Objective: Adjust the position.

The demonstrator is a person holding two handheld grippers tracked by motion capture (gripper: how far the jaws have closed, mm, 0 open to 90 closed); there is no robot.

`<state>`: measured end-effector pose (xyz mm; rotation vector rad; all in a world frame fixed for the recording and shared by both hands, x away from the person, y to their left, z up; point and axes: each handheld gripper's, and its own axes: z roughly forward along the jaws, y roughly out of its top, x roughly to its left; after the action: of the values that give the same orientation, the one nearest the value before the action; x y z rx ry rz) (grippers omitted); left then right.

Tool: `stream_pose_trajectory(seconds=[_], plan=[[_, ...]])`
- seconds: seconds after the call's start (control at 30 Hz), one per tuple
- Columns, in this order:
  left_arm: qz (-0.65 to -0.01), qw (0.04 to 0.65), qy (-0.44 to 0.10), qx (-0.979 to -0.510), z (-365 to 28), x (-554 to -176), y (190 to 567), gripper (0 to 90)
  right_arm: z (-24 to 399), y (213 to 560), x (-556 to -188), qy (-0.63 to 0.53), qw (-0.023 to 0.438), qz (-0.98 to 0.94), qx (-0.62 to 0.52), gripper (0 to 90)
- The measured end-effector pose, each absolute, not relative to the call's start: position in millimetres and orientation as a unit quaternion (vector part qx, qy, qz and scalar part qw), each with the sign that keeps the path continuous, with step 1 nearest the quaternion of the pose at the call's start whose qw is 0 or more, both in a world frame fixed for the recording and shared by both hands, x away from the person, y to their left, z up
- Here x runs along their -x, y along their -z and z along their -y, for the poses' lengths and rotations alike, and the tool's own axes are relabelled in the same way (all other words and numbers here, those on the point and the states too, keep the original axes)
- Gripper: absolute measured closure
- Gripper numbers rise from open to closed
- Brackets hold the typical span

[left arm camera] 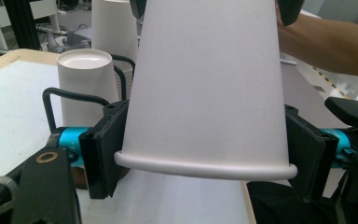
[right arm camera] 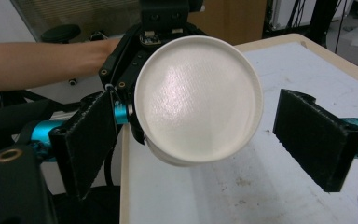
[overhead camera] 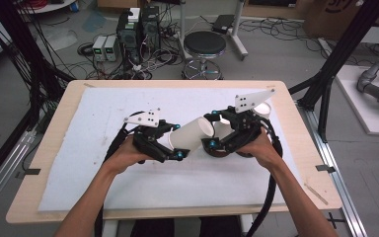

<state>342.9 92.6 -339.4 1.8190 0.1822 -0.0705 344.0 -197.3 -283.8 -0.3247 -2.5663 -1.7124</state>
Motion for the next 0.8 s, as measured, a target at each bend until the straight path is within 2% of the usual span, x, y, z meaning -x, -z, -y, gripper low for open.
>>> stream_pose_trajectory(seconds=[0.37,0.8], plan=[[-0.082,0.569,0.020,-0.818,-104,-339,335,26.1,197,279,-342,0.516,0.009,0.851,0.096,13.7],[-0.065,0.481,0.002,-0.874,-113,-338,317,26.2,187,275,-340,0.445,-0.015,0.892,0.081,13.7]])
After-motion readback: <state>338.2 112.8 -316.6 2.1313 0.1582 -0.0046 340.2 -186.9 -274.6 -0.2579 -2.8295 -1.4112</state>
